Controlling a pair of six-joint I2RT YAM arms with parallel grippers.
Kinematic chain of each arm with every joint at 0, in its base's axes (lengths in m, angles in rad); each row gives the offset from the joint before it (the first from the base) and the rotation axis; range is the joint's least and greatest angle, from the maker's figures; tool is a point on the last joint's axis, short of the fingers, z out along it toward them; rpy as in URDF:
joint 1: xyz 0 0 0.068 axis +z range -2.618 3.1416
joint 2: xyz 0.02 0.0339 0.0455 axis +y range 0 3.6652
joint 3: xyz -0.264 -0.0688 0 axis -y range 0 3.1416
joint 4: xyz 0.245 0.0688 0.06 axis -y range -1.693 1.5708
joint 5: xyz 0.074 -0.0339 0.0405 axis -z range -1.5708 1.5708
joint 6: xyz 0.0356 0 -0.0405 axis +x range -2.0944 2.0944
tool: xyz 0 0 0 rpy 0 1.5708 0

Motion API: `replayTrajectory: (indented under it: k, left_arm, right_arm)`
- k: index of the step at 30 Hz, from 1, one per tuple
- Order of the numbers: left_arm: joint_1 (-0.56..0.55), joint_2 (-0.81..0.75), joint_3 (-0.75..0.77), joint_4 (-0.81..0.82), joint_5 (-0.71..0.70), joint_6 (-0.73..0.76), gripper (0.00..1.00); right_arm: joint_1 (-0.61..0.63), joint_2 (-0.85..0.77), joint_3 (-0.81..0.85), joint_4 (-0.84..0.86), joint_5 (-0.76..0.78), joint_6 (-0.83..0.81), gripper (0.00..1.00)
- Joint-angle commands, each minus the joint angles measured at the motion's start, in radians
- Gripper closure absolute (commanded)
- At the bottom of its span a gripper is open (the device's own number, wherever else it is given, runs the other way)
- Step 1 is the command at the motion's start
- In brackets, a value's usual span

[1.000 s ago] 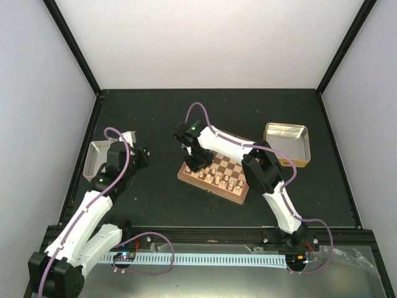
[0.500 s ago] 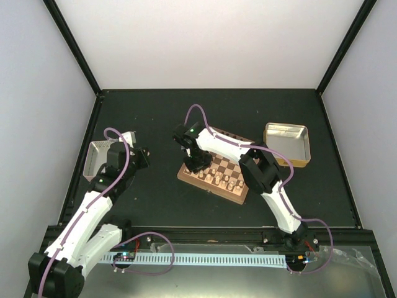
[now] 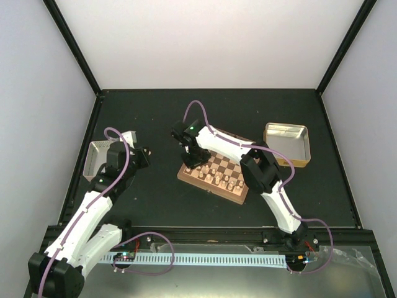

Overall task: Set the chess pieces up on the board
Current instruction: Pick up the chess piece from the chessboard, then place the chess piece on the chessboard.

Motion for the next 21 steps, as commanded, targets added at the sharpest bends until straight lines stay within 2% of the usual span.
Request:
replayTrajectory:
  k: [1,6,10,13,17,21]
  left_arm:
    - [0.005,0.004,-0.007,0.069,0.109,0.057,0.96]
    - [-0.012,0.034,-0.012,0.145,0.312,0.078,0.95]
    - [-0.073,0.092,-0.008,0.203,0.385,0.081,0.95]
    - [-0.179,0.15,0.002,0.234,0.335,0.117,0.95]
    - [-0.335,0.258,0.01,0.274,0.183,0.154,0.94]
    - [-0.437,0.352,-0.021,0.361,0.07,0.183,0.94]
  right_arm:
    - [-0.018,-0.026,0.021,0.019,0.038,0.023,0.71]
    - [-0.058,-0.084,-0.033,0.06,0.042,0.023,0.71]
    - [-0.101,-0.139,-0.105,0.12,0.023,0.027,0.71]
    - [-0.137,-0.166,-0.163,0.175,0.003,0.023,0.71]
    - [-0.19,-0.194,-0.234,0.253,-0.053,0.029,0.71]
    - [-0.221,-0.227,-0.283,0.298,-0.078,0.03,0.71]
